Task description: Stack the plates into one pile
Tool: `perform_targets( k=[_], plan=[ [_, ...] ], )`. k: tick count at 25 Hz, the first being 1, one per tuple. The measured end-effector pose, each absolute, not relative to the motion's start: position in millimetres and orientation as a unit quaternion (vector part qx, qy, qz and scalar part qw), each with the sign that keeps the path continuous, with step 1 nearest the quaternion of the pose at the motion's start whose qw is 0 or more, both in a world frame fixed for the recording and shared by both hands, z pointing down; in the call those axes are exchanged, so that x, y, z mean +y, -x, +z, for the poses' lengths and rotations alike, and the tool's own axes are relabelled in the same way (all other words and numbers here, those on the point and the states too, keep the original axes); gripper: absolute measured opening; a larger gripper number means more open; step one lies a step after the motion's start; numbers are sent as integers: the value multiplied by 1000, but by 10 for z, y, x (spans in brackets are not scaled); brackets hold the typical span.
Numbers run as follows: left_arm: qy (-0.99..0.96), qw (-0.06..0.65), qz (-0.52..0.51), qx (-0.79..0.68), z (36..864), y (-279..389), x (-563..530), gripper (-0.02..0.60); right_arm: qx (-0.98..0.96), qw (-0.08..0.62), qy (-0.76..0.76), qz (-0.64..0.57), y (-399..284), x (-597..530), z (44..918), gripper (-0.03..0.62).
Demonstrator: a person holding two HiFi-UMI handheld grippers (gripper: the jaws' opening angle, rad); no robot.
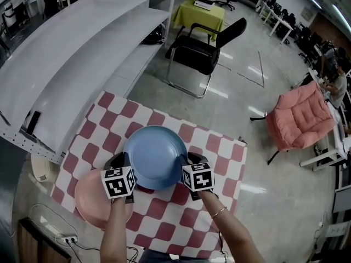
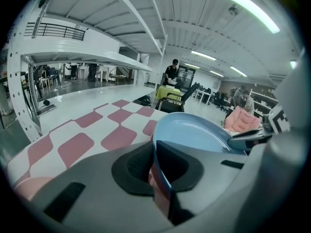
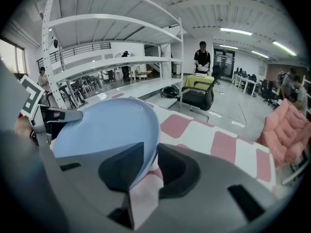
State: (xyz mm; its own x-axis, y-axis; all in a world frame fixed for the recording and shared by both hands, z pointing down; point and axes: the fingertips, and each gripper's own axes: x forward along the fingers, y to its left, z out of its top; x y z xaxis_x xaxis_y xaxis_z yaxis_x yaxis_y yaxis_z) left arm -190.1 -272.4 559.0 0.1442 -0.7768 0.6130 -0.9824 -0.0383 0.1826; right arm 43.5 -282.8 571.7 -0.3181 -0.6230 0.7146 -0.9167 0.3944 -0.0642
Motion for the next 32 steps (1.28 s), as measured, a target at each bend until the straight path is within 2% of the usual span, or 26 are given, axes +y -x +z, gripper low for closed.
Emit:
perform_targets(
  k=[10, 16, 18, 25, 32],
  plan=[
    [-691, 289, 212, -628, 5666, 1905, -2740, 37, -776, 323, -493, 225, -429, -2852, 5807, 94],
    [-686, 300, 217, -626, 5676, 1868, -2756, 69, -778, 319, -491, 225, -445, -2873, 5810, 95],
    [-686, 309, 208, -625, 5670, 1866, -2756, 98, -778, 312, -496, 224, -453, -2886, 5797, 95],
    [-681, 315, 206, -629, 5681, 1870, -2763, 111, -783, 297, -504, 214, -437, -2926, 5687, 95],
    [-666, 280, 172, -670, 5449, 1977, -2678, 121, -791, 280, -511, 187, -461, -2864, 5399, 94]
  ],
)
